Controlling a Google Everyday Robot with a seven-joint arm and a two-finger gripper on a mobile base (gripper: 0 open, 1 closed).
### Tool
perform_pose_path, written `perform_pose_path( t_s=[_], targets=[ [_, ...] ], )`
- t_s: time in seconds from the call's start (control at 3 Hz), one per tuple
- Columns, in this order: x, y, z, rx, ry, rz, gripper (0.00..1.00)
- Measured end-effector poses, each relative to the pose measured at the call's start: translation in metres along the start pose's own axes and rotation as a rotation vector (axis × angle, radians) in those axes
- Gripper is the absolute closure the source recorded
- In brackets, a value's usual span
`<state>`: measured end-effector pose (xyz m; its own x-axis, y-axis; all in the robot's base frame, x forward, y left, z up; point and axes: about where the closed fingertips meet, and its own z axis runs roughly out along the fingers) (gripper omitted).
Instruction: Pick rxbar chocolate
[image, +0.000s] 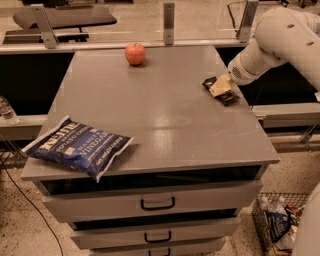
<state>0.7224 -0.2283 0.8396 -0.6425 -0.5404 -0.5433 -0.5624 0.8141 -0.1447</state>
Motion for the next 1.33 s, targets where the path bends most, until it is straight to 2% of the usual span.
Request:
perform_pose_path(
  t_s=[0.33, 0.67, 1.0, 1.33],
  targets=[
    [-0.032, 0.034, -0.013, -0.095, -0.074, -0.049, 1.0],
    [-0.087, 0.113, -0.056, -0.291, -0.225, -0.146, 1.0],
    [-0.12, 0.175, -0.093, -0.458, -0.334, -0.203, 1.0],
    [-0.126, 0.187, -0.095, -0.491, -0.348, -0.202, 1.0]
  ],
)
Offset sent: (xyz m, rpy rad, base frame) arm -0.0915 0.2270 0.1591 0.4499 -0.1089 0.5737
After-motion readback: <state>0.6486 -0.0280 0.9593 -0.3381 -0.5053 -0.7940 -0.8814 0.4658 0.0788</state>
